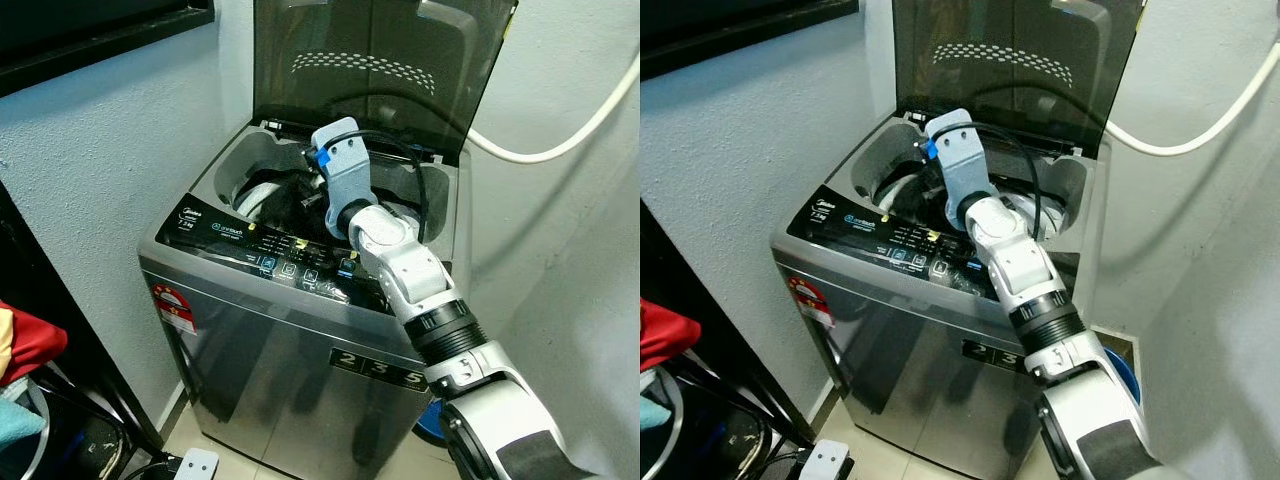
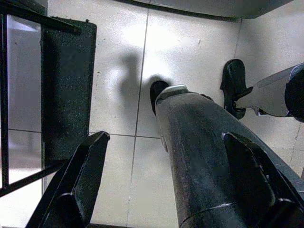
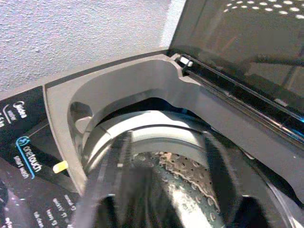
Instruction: Clothes washing
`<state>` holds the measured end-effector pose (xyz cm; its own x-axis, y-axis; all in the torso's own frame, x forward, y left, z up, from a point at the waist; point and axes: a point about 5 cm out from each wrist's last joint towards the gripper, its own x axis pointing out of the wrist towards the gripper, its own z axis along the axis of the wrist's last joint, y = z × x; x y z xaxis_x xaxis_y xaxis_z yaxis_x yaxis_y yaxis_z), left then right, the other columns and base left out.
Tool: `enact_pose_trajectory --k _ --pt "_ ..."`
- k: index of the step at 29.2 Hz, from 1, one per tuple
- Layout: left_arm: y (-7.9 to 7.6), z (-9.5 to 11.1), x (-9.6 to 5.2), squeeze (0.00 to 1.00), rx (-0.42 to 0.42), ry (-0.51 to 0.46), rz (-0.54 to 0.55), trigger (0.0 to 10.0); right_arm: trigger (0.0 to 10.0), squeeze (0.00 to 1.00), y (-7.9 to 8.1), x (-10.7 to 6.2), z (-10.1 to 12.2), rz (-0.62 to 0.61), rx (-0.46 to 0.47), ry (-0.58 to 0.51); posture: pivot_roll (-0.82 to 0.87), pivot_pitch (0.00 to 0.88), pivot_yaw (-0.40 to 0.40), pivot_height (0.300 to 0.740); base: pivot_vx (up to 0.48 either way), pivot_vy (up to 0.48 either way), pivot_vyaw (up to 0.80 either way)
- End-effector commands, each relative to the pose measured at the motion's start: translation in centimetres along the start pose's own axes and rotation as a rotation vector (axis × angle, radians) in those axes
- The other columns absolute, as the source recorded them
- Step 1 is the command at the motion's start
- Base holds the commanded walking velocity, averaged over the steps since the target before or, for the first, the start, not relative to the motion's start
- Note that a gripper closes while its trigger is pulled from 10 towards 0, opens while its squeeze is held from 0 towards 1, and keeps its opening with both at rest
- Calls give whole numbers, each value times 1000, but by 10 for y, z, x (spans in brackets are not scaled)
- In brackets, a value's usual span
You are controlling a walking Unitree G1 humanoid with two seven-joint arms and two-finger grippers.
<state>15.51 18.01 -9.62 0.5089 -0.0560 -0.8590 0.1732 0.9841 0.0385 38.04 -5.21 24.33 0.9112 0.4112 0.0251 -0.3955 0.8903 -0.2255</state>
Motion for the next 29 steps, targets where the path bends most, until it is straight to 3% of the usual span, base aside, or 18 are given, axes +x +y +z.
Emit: enact_pose_trajectory --k 1,5,6,7,8,9,10,11,17,22,26,29 --pt "-2 -7 -1 0 5 24 -5 10000 10000 1000 -3 -1 -6 -14 -3 13 74 36 -75 740 0 0 0" --pt "-1 -6 -1 0 7 23 -4 10000 10000 1000 -7 -1 -5 -28 5 4 74 29 -73 740 0 0 0" --pt "0 -6 -1 0 8 21 -4 10000 10000 1000 -10 -3 -3 -26 21 -13 75 27 -75 740 0 0 0" --pt "0 -5 -1 0 7 19 -3 10000 10000 1000 -10 -7 4 29 110 -78 75 25 -74 740 0 0 0" --pt "0 -5 -1 0 7 19 -3 10000 10000 1000 -10 -7 4 29 110 -78 75 25 -74 740 0 0 0" --pt "0 -4 -1 0 3 16 -1 10000 10000 51 -9 -15 14 121 215 -179 75 25 -72 740 0 0 0" --pt "1 -3 -1 0 -2 13 1 10000 10000 0 -10 -25 24 204 336 -280 72 28 -69 740 0 0 0" --pt "1 -3 0 0 -9 12 3 10000 10000 0 -12 -34 32 264 419 -364 69 28 -65 740 0 0 0" --pt "2 -3 0 0 -12 22 6 10000 10000 0 -17 -51 40 318 504 -477 64 32 -50 740 0 0 0" --pt "3 -3 0 0 3 29 3 10000 10000 0 -14 -58 40 361 493 -514 62 33 -46 740 -204 0 0" --pt "4 -3 0 0 22 36 -1 10000 10000 0 3 -74 28 535 422 -503 62 31 -35 740 -325 0 0" --pt "4 -3 -1 0 23 37 -1 10000 10000 0 5 -76 26 552 421 -499 62 31 -34 740 -325 0 0"
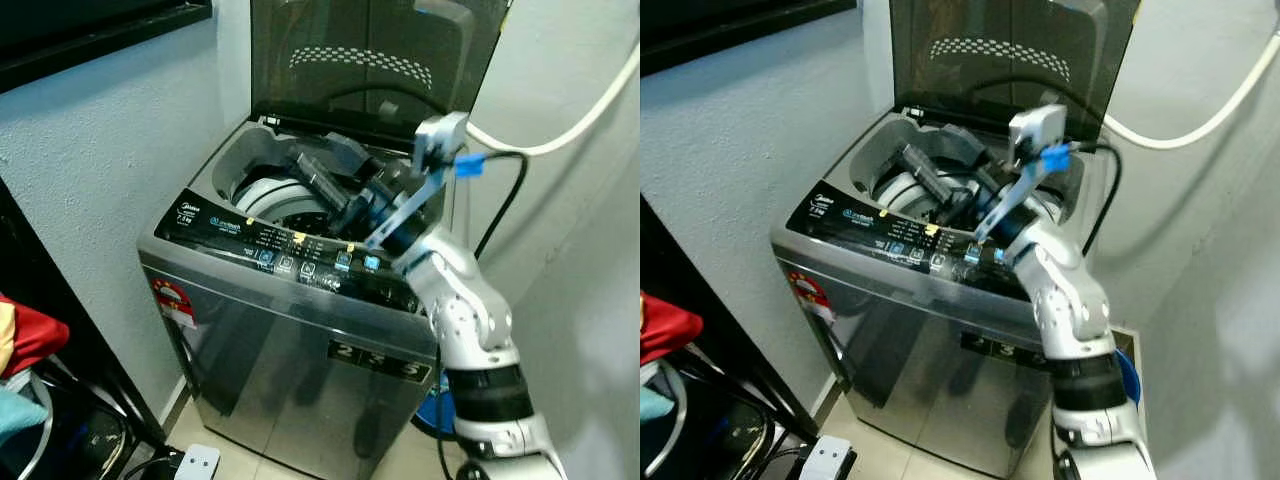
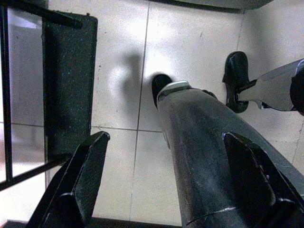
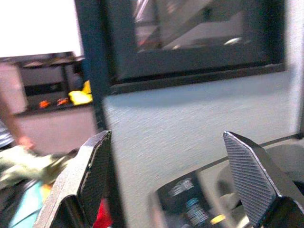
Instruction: Clothes washing
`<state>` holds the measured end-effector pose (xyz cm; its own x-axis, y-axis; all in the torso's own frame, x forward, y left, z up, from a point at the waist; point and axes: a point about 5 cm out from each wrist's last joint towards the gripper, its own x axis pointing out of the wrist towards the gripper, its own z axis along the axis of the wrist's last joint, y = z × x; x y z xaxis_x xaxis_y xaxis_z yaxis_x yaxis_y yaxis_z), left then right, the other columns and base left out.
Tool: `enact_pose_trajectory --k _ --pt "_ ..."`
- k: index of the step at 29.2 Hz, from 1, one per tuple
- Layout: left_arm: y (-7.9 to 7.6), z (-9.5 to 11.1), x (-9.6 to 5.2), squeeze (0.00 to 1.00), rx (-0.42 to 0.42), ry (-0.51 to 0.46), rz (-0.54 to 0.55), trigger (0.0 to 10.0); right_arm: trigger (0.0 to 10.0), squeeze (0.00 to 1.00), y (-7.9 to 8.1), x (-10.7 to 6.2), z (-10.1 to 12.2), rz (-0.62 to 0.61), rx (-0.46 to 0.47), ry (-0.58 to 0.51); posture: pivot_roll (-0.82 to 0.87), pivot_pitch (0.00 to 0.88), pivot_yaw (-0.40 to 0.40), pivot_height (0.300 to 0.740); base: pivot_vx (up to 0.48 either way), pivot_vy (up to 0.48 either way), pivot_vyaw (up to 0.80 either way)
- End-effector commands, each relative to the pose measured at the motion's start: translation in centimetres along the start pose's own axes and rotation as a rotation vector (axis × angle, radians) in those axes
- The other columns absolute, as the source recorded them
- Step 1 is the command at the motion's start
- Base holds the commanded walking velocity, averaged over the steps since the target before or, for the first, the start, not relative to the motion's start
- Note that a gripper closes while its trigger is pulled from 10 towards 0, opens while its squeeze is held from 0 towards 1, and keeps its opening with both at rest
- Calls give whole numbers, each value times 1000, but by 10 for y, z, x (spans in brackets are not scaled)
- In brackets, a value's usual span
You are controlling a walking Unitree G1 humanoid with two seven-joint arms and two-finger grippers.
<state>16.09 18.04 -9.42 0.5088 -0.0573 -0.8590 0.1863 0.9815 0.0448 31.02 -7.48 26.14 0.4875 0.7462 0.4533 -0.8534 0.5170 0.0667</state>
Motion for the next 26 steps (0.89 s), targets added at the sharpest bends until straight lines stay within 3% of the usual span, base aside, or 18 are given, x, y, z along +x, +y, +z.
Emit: enact_pose_trajectory --k 1,7,11,15,16,21,23,25,26 --pt "2 -9 -2 0 8 37 0 10000 10000 0 4 1 4 32 -6 -12 62 31 -34 740 -326 0 0" --pt "2 -10 -2 0 16 40 -1 10000 10000 0 6 -12 -11 62 12 48 60 31 -28 740 -326 0 0" --pt "1 -10 -2 0 19 40 -5 10000 10000 0 -1 -40 -52 14 24 223 58 31 -30 740 -320 0 0" --pt "1 -9 -2 0 18 37 -6 10000 10000 0 -6 -52 -66 -27 9 301 57 31 -30 740 -152 0 0" --pt "1 -9 -2 0 17 34 -7 10000 10000 0 -13 -66 -82 -98 24 365 54 31 -31 740 0 0 800" --pt "1 -9 -2 0 18 31 -9 10000 10000 0 -21 -89 -108 -187 54 464 53 32 -29 740 0 0 800" --pt "0 -9 -2 0 27 31 -13 10000 10000 0 -27 -120 -141 -310 104 599 46 31 -29 740 0 0 800" --pt "0 -9 -2 0 27 31 -13 10000 10000 0 -27 -120 -141 -310 104 599 46 31 -29 740 0 0 800" --pt "-1 -9 -1 0 38 31 -17 10000 10000 0 -31 -145 -164 -431 135 706 46 30 -29 740 0 0 800"
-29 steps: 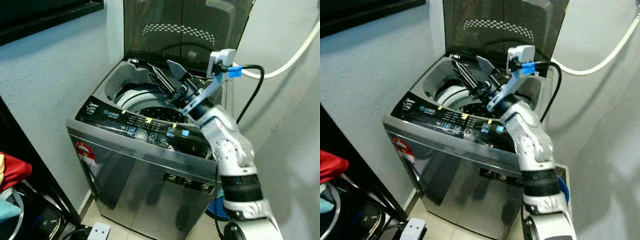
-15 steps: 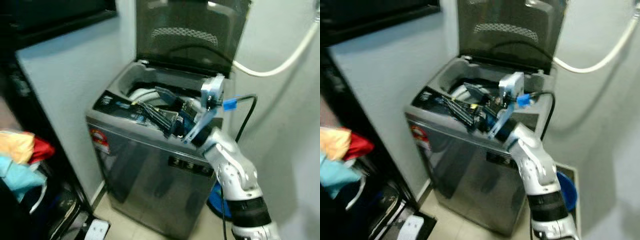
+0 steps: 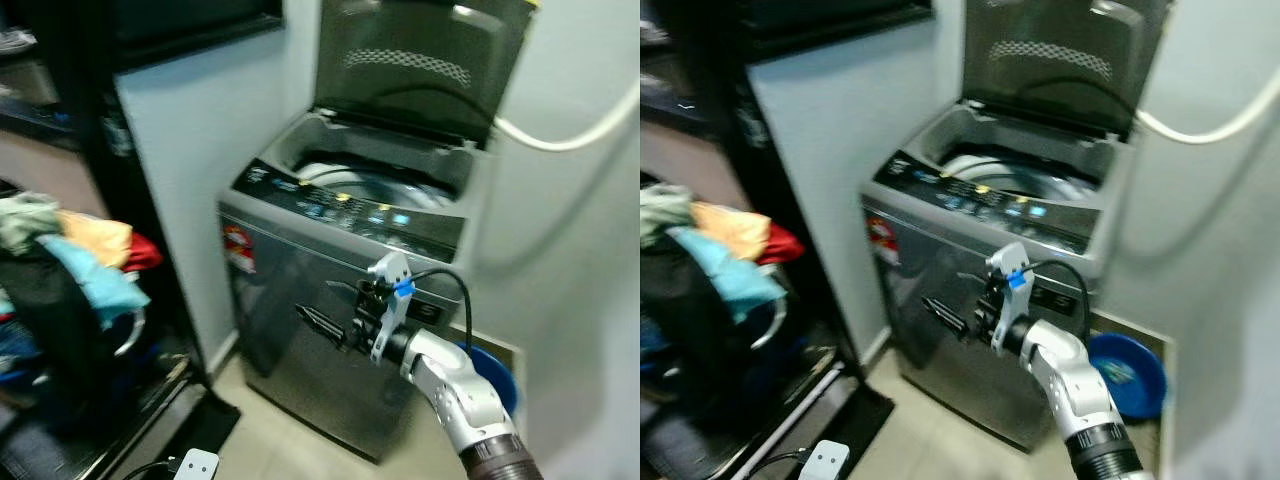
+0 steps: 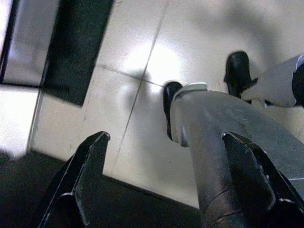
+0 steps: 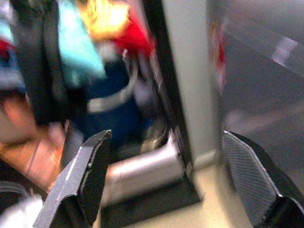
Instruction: Clothes washing
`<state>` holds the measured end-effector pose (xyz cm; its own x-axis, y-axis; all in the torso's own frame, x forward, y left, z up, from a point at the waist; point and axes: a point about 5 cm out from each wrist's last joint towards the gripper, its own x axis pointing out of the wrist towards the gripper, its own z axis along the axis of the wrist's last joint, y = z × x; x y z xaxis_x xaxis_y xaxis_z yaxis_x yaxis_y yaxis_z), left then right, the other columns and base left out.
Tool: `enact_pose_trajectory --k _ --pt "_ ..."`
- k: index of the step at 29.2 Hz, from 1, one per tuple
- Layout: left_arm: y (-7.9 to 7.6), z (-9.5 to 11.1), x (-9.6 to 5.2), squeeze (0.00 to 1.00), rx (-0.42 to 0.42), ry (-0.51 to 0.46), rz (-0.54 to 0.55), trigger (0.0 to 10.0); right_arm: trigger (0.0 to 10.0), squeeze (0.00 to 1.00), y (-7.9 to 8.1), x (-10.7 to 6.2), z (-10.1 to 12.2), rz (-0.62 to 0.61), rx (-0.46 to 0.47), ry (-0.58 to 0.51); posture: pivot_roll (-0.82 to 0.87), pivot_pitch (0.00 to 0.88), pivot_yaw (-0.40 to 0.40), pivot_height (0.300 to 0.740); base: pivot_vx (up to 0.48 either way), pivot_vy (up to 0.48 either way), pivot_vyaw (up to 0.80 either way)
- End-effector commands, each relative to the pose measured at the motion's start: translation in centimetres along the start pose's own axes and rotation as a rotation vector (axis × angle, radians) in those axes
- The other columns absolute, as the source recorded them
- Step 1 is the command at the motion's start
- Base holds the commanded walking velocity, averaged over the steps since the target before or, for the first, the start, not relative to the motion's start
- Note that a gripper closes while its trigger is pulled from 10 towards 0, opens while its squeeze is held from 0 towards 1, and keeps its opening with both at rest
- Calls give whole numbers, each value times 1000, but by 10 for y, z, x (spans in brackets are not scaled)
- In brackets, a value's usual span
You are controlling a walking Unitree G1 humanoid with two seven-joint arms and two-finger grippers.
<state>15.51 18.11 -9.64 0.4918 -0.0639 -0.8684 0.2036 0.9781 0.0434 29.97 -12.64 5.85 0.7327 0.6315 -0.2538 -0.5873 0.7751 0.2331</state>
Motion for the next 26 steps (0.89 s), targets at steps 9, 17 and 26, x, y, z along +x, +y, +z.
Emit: enact_pose_trajectory --k 9,17,26 --pt "-3 -1 0 0 52 10 -12 10000 10000 0 -24 -63 -138 -510 131 542 58 21 -45 740 0 0 800" --pt "-3 -3 0 0 56 10 -7 10000 10000 0 -12 -110 -185 -584 124 739 73 20 -57 740 0 0 797" --pt "-3 -5 -1 0 90 12 -10 10000 10000 0 -12 -136 -200 -677 190 743 50 27 -36 740 0 0 794"
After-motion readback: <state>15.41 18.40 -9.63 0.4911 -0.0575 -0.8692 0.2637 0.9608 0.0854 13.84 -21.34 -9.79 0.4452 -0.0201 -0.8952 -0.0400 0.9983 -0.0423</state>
